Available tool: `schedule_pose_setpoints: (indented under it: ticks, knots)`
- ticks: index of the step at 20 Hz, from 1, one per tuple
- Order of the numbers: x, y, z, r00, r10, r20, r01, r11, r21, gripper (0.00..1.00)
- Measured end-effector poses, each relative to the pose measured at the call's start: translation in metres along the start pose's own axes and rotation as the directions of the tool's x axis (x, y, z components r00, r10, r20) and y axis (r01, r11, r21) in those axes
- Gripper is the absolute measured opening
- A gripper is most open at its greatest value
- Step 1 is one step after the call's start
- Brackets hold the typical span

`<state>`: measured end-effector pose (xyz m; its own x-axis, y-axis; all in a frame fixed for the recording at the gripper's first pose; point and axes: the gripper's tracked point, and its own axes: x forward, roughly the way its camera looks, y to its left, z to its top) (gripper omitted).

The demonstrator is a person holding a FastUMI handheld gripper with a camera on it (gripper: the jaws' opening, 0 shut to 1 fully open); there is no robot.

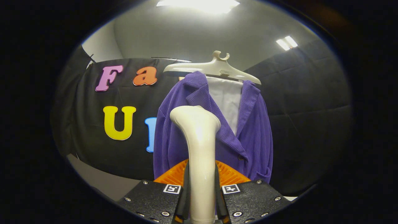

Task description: Iron the clothes twice with a garment steamer, once on the left side and once on the right side.

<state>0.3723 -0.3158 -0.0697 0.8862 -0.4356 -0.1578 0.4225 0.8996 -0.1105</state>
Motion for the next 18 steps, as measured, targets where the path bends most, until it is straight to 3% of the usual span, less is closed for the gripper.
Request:
schedule_pose_setpoints:
  ticks: [18]
  knots:
    - [-0.046, -0.007, -0.121, 0.989, -0.007, -0.150, 0.002, 0.999, -0.033, 0.33]
